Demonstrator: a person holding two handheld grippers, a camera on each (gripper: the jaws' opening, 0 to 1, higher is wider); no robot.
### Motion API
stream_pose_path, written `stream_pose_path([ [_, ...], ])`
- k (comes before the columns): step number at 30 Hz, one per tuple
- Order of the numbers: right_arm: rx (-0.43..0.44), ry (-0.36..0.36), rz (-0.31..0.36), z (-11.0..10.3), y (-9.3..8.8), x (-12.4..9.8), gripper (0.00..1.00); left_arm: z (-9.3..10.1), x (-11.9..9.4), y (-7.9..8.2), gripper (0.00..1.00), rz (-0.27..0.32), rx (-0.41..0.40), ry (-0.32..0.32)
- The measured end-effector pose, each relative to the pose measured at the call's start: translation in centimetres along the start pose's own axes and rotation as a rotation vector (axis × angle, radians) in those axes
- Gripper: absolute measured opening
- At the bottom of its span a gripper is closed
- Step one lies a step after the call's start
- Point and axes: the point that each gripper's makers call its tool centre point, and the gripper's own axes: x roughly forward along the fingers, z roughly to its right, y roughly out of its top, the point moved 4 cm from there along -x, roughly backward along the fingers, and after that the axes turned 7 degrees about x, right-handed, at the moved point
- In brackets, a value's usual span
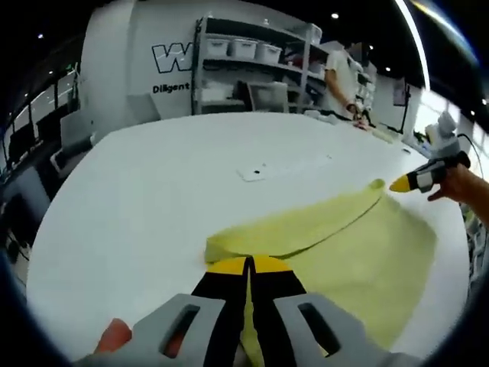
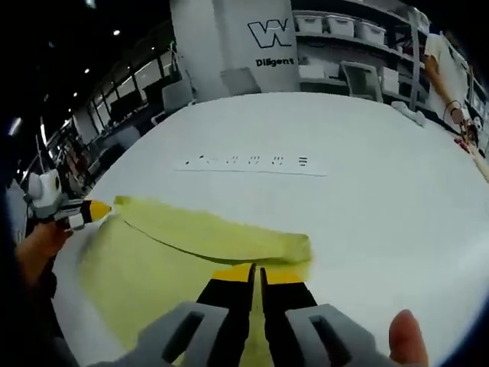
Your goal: Fold the garment on the visible template until the final outline fits inside the template.
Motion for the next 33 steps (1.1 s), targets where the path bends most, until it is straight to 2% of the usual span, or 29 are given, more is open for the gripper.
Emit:
stream_pose_path([
  [4, -0.008, -0.046, -0.018, 0.7, 0.1, 0.5, 0.00, -0.1, 0.2, -0.2, 0.00, -0.010, -0.033, -0.004],
  [6, 0.051, -0.041, -0.015, 0.7, 0.1, 0.7, 0.01, -0.2, 0.3, -0.1, 0.01, -0.010, -0.046, -0.007],
  [9, 0.075, -0.041, -0.011, 0.6, 0.2, 0.9, 0.06, -0.5, 0.5, -0.1, 0.14, -0.026, -0.089, 0.004],
  [10, 0.082, -0.041, -0.017, 0.6, 0.2, 1.1, 0.07, -0.6, 0.6, -0.1, 0.14, -0.031, -0.106, -0.001],
  [13, 0.108, -0.038, -0.017, 0.5, 0.1, 1.4, 0.06, -0.7, 0.7, 0.2, 0.12, -0.017, -0.103, 0.001],
  [18, 0.165, -0.036, -0.010, 0.4, 0.1, 1.6, 0.03, -0.5, 1.3, 0.6, 0.11, -0.032, -0.150, 0.000],
  [21, 0.146, -0.054, -0.013, 0.6, 0.1, 1.8, 0.00, -0.5, 1.7, 0.3, 0.05, -0.057, -0.178, 0.003],
  [22, 0.142, -0.055, -0.015, 0.7, 0.1, 1.8, 0.00, -0.5, 1.8, 0.3, 0.00, -0.061, -0.184, 0.006],
  [24, 0.142, -0.053, -0.011, 0.6, 0.1, 1.7, 0.00, -0.5, 1.9, 0.3, 0.00, -0.065, -0.181, 0.011],
  [33, 0.186, -0.004, 0.051, -0.1, 1.1, 1.3, 0.00, -0.8, 2.2, 2.0, 0.00, -0.003, -0.180, 0.026],
])
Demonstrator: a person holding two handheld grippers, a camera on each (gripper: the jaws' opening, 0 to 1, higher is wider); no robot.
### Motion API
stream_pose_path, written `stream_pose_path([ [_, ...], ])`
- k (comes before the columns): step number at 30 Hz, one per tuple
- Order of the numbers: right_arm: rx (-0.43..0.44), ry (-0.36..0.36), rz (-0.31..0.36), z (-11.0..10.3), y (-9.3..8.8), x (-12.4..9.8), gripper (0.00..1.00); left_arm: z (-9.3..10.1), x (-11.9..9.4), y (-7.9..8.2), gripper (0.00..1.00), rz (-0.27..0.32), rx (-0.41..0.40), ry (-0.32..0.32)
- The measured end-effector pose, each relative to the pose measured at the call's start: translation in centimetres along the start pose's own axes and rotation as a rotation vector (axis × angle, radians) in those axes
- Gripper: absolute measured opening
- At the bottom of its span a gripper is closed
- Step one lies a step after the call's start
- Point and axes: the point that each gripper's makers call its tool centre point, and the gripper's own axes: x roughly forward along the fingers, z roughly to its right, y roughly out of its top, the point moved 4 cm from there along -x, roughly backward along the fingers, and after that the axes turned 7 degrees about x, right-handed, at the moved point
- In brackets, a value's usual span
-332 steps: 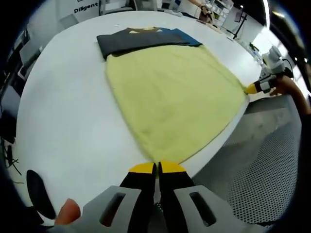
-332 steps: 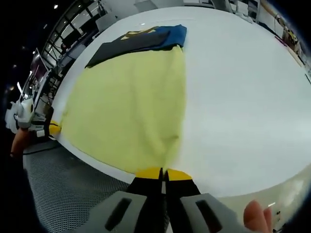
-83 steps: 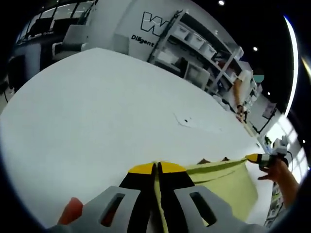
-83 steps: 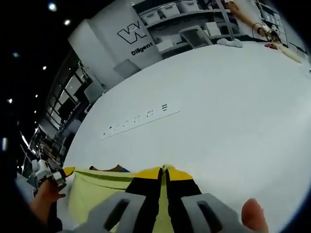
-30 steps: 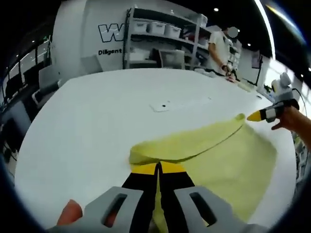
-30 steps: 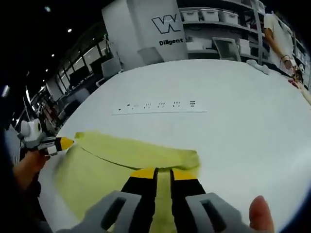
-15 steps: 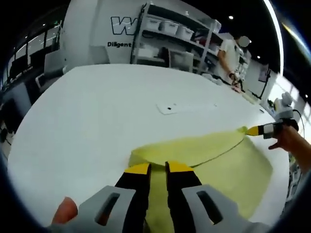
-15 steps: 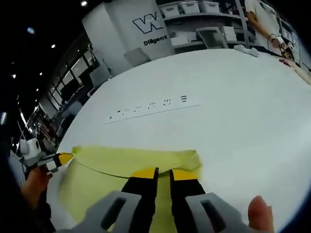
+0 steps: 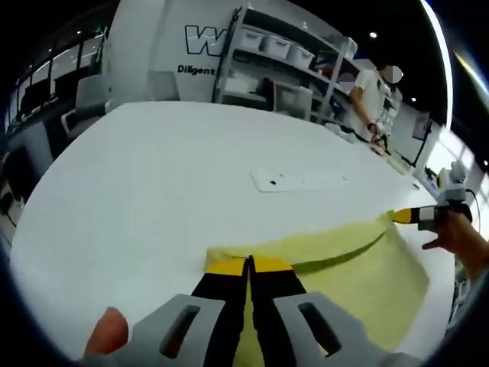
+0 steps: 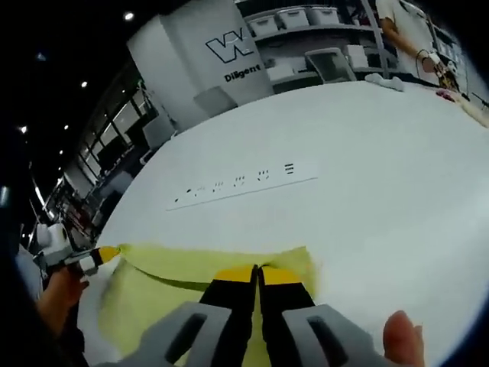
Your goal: Fold the garment on the visible template until the final outline fits inside the template.
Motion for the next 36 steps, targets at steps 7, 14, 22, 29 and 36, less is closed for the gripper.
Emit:
stream_pose_path([
  [7, -0.039, 0.005, 0.022, -0.3, 0.1, 0.4, 0.01, -0.2, 0.4, 0.3, 0.00, 0.022, 0.032, 0.013],
  [14, -0.125, -0.023, -0.004, 0.0, -0.3, 1.2, 0.00, -0.7, 1.2, -0.3, 0.00, 0.018, 0.096, 0.030],
  [22, -0.223, -0.064, -0.065, 0.8, -1.4, 2.2, 0.00, -1.3, 1.4, -0.8, 0.00, 0.007, 0.218, 0.064],
  [29, -0.245, -0.073, -0.079, 1.2, -1.4, 2.6, 0.00, -1.3, 1.6, -1.4, 0.01, -0.021, 0.233, 0.056],
  [36, -0.266, -0.084, -0.078, 1.1, -1.4, 2.6, 0.00, -1.5, 1.7, -1.8, 0.02, -0.031, 0.286, 0.073],
])
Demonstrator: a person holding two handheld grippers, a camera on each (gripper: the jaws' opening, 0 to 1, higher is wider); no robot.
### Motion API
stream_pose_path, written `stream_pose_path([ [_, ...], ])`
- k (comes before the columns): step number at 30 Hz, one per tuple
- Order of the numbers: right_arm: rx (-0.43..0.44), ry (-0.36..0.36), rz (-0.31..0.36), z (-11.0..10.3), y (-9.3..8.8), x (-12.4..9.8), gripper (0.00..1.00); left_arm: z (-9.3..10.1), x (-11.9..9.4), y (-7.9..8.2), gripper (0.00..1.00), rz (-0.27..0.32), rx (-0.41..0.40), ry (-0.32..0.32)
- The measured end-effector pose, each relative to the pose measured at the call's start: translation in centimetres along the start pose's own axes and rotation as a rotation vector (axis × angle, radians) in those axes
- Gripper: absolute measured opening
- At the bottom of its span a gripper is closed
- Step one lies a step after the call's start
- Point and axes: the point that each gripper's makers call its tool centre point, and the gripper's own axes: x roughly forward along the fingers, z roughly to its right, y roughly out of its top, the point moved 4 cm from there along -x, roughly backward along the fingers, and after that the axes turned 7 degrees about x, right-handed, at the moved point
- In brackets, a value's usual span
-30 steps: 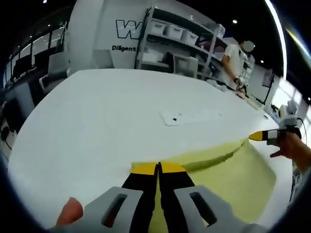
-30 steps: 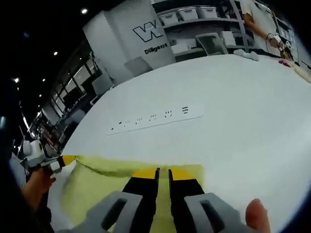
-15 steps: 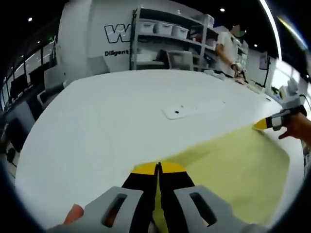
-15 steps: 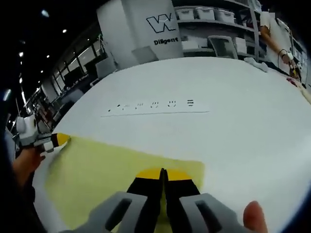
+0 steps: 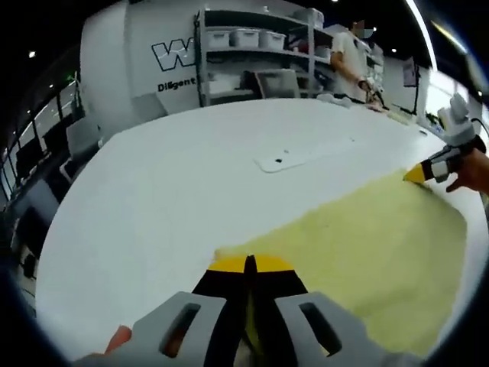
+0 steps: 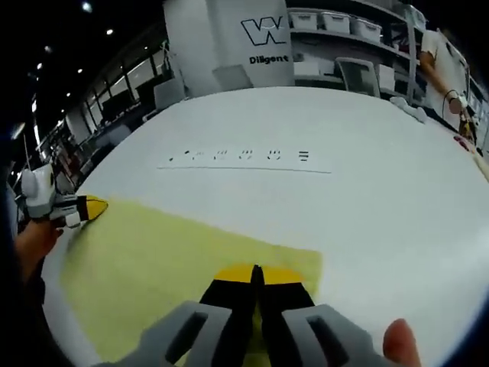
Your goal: Fold the garment on the visible template until the final outline fits inside the template.
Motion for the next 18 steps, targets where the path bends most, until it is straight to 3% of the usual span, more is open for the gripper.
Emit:
stream_pose_path([
  [8, -0.002, 0.019, 0.021, -0.5, 0.6, -1.1, 0.00, -0.2, -1.0, 0.6, 0.02, 0.008, -0.019, 0.001],
  [12, -0.005, 0.026, 0.037, -0.9, 1.0, -2.9, 0.00, 0.3, -2.7, 0.8, 0.02, 0.028, -0.020, -0.012],
  [18, -0.029, 0.027, 0.063, -1.2, 0.7, -5.8, 0.00, 0.8, -5.8, -0.2, 0.01, 0.032, -0.038, -0.020],
])
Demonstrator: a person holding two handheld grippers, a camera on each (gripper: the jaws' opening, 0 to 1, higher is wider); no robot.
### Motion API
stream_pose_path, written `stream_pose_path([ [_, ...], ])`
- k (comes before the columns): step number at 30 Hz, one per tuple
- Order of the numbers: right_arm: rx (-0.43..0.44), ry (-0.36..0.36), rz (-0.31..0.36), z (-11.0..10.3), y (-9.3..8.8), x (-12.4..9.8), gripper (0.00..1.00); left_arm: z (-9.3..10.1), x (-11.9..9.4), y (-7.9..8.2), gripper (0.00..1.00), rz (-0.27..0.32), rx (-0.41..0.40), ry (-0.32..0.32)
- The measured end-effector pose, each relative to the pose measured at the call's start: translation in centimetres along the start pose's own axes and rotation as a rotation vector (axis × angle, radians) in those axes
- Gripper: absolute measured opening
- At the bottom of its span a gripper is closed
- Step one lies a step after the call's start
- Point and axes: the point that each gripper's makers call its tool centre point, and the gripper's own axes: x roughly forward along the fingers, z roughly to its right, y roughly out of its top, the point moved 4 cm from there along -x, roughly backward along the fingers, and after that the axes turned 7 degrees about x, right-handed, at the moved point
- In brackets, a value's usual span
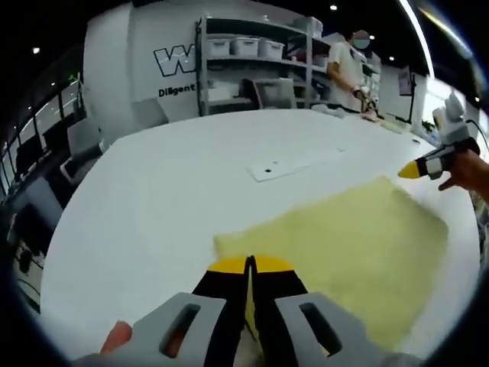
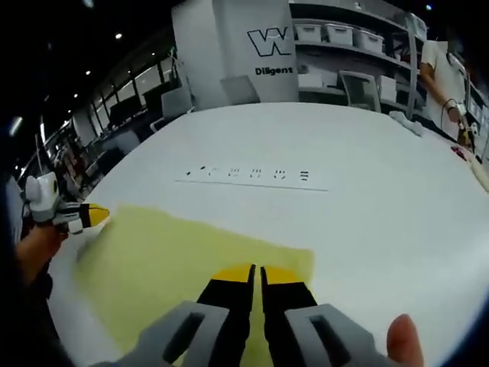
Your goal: Fold the garment on the visible template until the final outline fits inside the template.
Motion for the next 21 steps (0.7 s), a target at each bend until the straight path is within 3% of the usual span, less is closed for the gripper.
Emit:
stream_pose_path([
  [8, -0.010, 0.001, -0.001, -0.8, -2.3, -3.1, 0.00, 1.3, -3.2, -1.3, 0.01, 0.003, -0.014, -0.004],
  [10, -0.013, 0.002, -0.016, -1.1, -3.8, -4.0, 0.00, 1.8, -4.3, -1.8, 0.01, 0.001, -0.023, -0.006],
  [14, -0.007, -0.004, -0.042, -1.2, -5.8, -5.2, 0.00, 2.2, -5.1, -2.5, 0.01, -0.006, -0.042, -0.008],
  [21, 0.001, -0.006, -0.052, -1.6, -7.8, -7.1, 0.00, 3.3, -7.1, -4.1, 0.01, -0.017, -0.056, -0.004],
])
